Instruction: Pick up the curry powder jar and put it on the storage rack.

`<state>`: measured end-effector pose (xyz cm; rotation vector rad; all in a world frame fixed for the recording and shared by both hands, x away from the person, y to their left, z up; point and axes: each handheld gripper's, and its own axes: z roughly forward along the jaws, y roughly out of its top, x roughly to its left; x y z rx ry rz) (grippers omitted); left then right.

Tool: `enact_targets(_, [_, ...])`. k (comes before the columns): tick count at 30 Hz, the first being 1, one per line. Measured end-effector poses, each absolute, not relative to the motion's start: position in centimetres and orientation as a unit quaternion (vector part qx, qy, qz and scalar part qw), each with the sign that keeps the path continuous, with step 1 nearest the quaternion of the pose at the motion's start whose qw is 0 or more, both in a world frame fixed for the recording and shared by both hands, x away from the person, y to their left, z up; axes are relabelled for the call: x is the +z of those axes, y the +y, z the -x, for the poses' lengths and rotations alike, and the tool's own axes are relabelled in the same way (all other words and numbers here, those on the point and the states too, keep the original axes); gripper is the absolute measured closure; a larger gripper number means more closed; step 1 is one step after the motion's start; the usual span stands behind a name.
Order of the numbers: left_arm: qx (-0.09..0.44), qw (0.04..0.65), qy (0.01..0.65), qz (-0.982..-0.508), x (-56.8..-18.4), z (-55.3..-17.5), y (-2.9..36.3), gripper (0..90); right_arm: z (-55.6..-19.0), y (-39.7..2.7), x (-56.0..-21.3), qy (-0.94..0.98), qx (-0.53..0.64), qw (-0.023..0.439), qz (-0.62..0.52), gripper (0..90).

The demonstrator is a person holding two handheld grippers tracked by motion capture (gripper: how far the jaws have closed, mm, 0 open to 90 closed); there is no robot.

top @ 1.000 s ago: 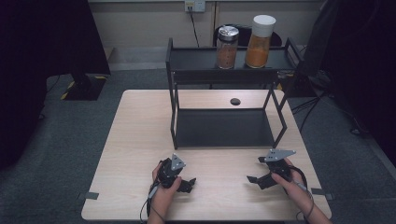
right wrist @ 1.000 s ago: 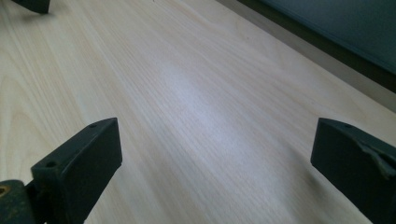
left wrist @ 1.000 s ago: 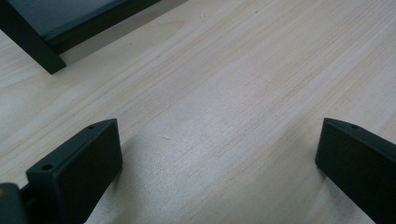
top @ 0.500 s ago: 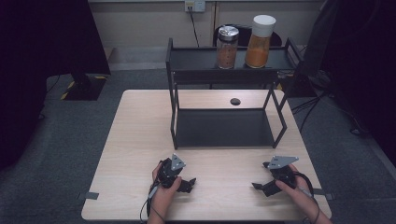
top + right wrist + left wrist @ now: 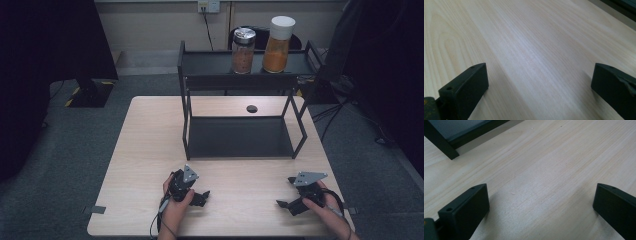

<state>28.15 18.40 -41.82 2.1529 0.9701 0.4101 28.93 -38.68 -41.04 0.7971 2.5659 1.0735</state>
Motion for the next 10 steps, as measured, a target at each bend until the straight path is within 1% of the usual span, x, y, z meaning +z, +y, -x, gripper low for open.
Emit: enact_targets(10, [0.161, 0.362, 0.381, -0.835, -41.79, -28.01, 18.28, 0.1, -28.93, -39.16, -41.05, 0.881, 0.368, 0.122, -0.271, 0.0])
